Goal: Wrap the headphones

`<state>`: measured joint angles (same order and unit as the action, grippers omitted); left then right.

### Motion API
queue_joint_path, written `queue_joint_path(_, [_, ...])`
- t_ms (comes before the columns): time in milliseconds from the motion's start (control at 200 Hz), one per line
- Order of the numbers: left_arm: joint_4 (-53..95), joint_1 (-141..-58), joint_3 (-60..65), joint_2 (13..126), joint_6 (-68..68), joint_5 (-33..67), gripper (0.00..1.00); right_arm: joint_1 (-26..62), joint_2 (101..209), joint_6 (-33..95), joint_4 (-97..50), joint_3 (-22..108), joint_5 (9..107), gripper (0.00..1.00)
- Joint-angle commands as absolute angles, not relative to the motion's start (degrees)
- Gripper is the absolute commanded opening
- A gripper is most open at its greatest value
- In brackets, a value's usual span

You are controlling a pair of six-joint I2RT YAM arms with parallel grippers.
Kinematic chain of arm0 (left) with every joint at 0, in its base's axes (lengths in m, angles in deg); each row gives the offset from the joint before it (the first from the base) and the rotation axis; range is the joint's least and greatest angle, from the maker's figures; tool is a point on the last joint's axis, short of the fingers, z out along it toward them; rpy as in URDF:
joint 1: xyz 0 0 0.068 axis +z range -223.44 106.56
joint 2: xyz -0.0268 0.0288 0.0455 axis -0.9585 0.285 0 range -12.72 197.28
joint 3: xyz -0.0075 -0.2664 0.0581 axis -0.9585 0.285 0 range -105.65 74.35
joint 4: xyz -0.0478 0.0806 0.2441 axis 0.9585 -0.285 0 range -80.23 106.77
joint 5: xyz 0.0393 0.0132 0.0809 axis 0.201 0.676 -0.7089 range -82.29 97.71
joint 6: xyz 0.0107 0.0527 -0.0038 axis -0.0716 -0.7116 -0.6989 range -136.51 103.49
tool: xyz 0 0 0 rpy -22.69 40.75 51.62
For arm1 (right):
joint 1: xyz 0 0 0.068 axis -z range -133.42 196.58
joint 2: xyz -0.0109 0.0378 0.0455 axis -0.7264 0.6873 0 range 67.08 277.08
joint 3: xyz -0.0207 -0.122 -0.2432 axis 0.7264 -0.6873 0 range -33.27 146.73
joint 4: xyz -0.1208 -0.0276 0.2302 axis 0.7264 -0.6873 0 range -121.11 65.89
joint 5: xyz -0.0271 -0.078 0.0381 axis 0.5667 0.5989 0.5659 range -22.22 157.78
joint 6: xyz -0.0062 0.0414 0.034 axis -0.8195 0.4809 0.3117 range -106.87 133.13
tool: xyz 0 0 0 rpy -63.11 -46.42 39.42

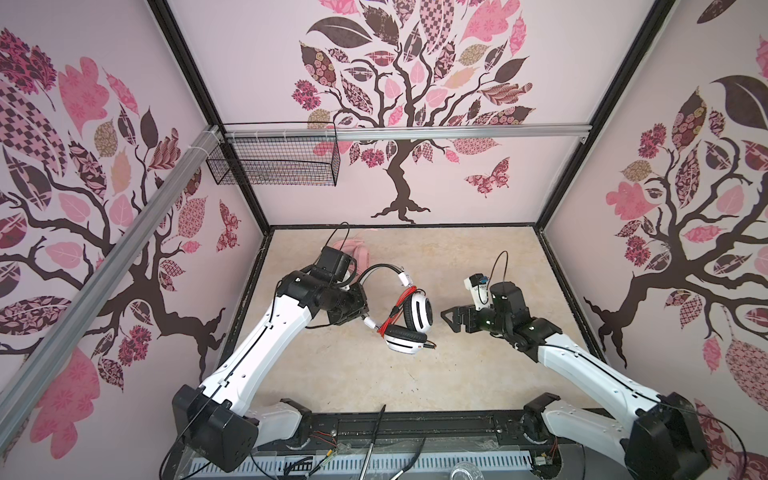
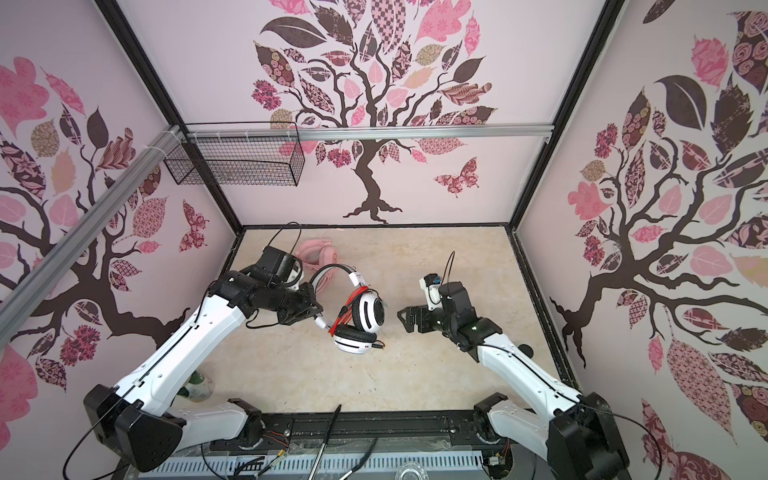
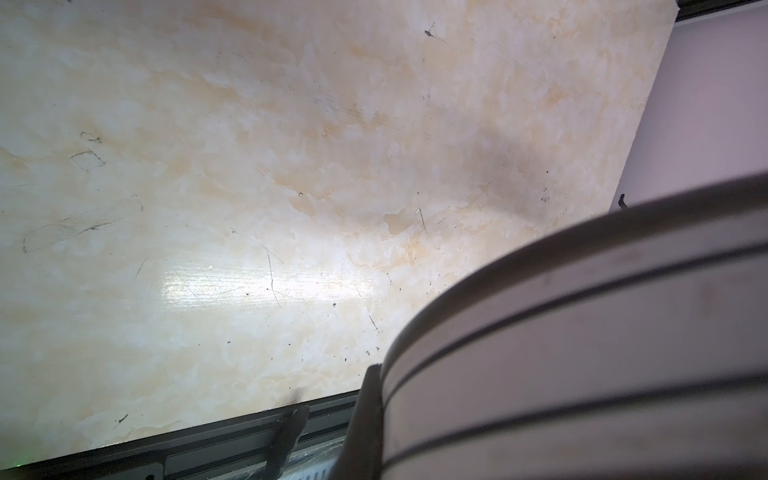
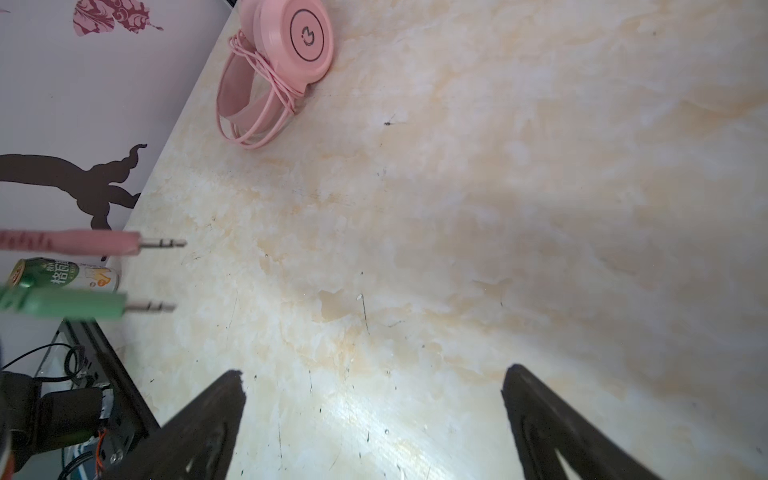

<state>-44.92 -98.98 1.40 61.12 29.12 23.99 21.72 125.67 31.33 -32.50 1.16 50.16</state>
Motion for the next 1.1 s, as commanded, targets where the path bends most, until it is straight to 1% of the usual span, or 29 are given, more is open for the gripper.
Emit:
queue_joint_path(0, [-39.41,-99.01,3.39,62.27,30.76,25.51,0.00,21.97,118.97,34.27,-34.79,-0.92,52.57,1.00])
queue_joint_path(115, [-38.00,-99.02,5.11,65.04,30.34,25.07,0.00,22.04,111.67,36.92,-36.21,-5.45,54.75,1.00])
queue_joint_path(295, [-35.37,-99.19,5.53,69.99,30.25,23.01,0.00,22.04,99.37,42.09,-38.54,-12.39,54.22,1.00])
queue_joint_path(350, [-34.53,-99.19,4.86,71.95,30.48,22.68,0.00,22.02,96.40,43.91,-37.80,-14.40,53.38,1.00])
queue_joint_path(410, [-32.92,-99.17,4.05,74.06,30.77,23.01,0.00,21.98,94.61,45.42,-38.16,-15.76,54.75,1.00])
queue_joint_path(615, [-26.96,-99.19,0.23,80.79,32.72,22.97,0.00,21.98,96.16,45.05,-35.68,-16.42,53.90,0.99])
queue_joint_path(775, [-27.46,-99.19,-4.17,86.56,34.68,20.91,0.00,21.98,96.62,45.00,-35.10,-16.76,54.05,1.00])
queue_joint_path(995, [-26.80,-99.45,-8.08,94.18,36.05,23.66,0.00,21.98,94.51,45.05,-34.29,-17.57,52.99,1.00])
queue_joint_path(1095, [-28.45,-99.61,-10.36,96.64,34.22,24.30,0.00,22.04,95.38,43.71,-34.99,-16.76,53.86,1.00])
